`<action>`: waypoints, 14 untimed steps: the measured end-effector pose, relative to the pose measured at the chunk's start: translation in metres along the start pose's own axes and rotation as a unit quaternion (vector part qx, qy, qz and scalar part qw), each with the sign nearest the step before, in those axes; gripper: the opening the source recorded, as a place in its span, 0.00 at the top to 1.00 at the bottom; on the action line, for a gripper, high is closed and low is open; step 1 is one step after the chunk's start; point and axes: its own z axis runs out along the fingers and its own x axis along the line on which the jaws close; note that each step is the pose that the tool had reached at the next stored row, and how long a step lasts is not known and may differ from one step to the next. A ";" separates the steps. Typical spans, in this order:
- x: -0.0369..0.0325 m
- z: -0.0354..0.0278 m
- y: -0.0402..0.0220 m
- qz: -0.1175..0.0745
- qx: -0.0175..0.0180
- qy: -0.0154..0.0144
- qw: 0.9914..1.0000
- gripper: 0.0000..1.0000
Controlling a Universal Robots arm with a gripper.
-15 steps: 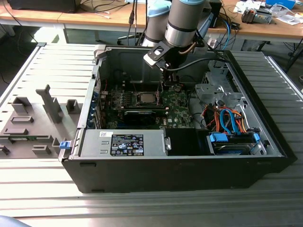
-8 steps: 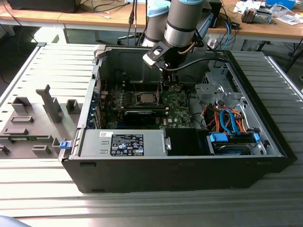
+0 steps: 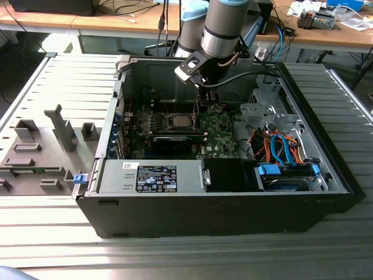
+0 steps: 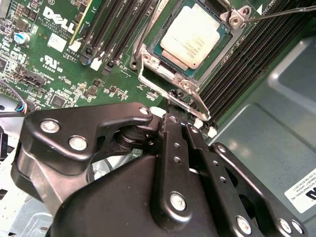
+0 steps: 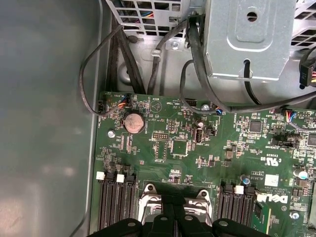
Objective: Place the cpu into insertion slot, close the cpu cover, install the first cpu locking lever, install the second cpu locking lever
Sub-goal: 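Close the cpu cover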
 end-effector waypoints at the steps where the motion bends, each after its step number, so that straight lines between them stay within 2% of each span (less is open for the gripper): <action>1: 0.0000 0.0001 -0.0004 0.000 0.000 0.000 1.000 0.89; 14: 0.0005 0.0007 -0.0048 0.000 0.000 0.000 1.000 0.89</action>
